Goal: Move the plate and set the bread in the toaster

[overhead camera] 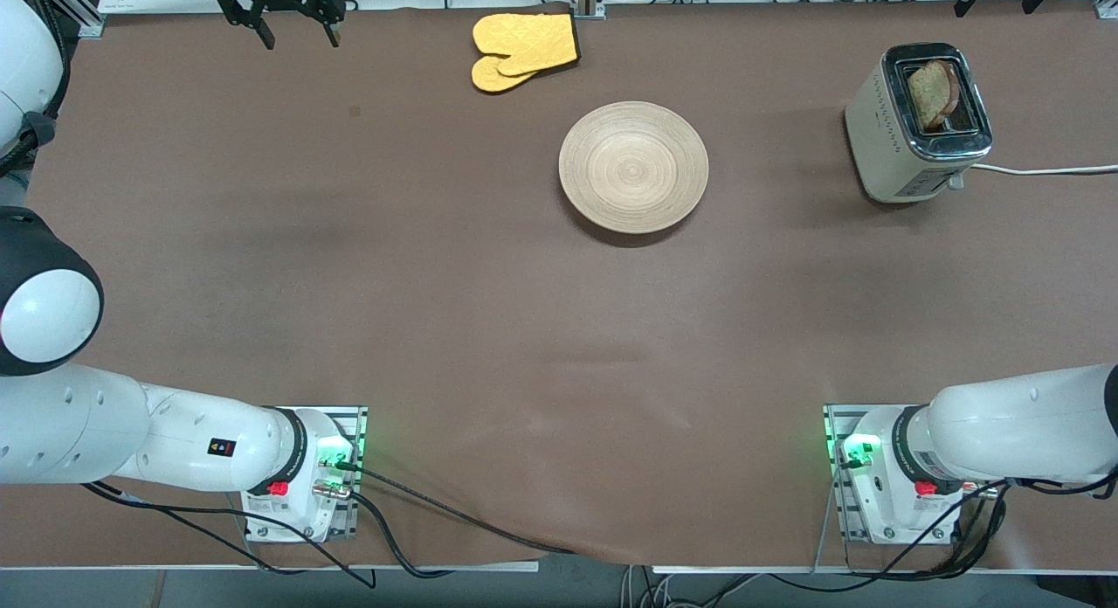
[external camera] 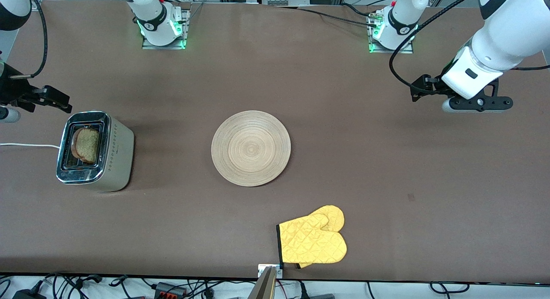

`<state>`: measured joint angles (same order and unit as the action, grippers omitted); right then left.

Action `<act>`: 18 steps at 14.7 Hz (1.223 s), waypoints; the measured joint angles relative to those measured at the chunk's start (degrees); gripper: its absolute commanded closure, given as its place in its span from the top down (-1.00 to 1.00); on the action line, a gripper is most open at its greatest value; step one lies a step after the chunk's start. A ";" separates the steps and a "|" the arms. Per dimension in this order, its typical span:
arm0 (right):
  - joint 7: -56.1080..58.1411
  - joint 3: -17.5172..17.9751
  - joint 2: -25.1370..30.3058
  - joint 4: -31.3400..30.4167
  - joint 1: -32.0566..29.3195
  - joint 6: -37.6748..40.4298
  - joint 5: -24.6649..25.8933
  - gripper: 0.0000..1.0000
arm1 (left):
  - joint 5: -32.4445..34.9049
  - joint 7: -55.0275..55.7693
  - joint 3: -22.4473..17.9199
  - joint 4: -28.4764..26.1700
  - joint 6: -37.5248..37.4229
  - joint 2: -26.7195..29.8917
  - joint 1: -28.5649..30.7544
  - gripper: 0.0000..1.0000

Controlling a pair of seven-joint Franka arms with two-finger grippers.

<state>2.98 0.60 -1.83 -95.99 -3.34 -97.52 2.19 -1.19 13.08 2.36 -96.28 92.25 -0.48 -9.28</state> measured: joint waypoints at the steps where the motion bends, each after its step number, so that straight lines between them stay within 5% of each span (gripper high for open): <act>1: 0.09 0.00 0.36 -0.44 0.00 -0.05 0.00 1.00 | 0.00 0.00 0.00 0.00 0.00 0.00 0.00 1.00; 18: -2.29 -0.03 5.56 -5.81 -0.14 0.29 0.00 1.00 | 0.00 0.00 -0.05 0.02 0.00 -0.01 0.01 1.00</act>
<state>0.69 0.57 3.73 -101.81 -3.48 -97.23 2.19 -1.19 13.08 2.31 -96.27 92.25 -0.49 -9.27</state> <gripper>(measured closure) 0.000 0.000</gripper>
